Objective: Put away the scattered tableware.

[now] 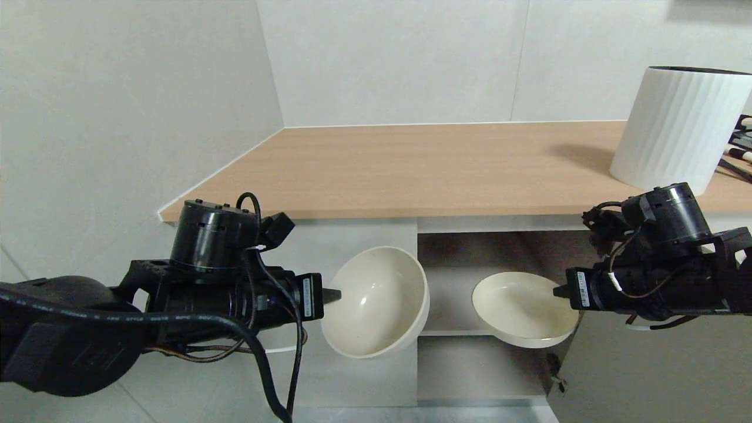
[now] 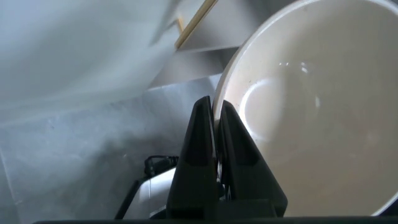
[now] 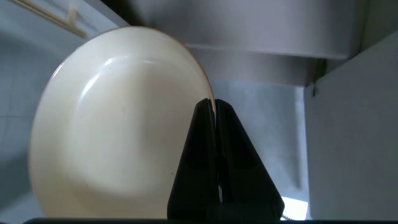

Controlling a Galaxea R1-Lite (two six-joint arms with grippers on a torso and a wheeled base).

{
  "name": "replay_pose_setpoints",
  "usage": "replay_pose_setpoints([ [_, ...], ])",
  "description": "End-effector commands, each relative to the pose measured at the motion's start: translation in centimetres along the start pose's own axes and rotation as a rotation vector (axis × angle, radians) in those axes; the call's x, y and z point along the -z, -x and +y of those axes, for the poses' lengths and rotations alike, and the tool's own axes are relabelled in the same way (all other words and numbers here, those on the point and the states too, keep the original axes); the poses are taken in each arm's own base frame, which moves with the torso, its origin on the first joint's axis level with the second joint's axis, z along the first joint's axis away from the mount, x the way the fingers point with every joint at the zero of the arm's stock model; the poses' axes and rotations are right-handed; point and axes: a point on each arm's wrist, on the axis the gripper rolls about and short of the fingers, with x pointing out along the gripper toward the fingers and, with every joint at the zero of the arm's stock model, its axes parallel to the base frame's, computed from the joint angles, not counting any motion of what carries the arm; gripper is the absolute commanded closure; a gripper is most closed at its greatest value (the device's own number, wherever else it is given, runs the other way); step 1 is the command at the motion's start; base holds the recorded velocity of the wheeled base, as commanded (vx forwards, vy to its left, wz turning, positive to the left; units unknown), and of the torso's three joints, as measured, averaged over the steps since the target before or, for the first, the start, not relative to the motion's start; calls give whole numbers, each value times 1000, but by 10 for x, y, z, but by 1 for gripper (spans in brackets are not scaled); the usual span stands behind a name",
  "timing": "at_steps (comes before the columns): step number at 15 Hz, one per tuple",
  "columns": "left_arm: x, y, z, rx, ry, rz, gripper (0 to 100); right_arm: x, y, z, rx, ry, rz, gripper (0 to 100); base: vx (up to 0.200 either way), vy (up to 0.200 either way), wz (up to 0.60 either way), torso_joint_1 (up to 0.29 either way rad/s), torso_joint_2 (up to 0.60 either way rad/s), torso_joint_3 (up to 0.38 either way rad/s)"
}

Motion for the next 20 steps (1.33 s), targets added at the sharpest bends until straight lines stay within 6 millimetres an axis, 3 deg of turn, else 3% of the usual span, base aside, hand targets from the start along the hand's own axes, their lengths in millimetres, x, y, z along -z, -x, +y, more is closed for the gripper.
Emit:
replay_pose_setpoints([
  [1,0,0,0,0,1,1,100,1,-3,0,3,0,7,100,0,0,0,-144,461,315],
  [6,0,0,0,0,1,1,100,1,-5,0,5,0,14,100,0,0,0,-95,414,315],
  [9,0,0,0,0,1,1,100,2,-6,-1,6,0,17,100,0,0,0,-27,106,64],
  [12,1,-2,1,-1,2,6,100,1,-21,0,3,1,4,100,0,0,0,0,0,0],
  [16,4,-10,3,-11,7,31,100,6,-68,-5,73,-11,15,100,0,0,0,0,0,0],
  [17,4,-11,3,-12,7,34,100,14,-95,-8,102,-15,14,100,0,0,0,0,0,0],
  [20,6,-15,5,-20,10,45,100,34,-151,-17,164,-79,-10,100,0,0,0,0,0,0],
])
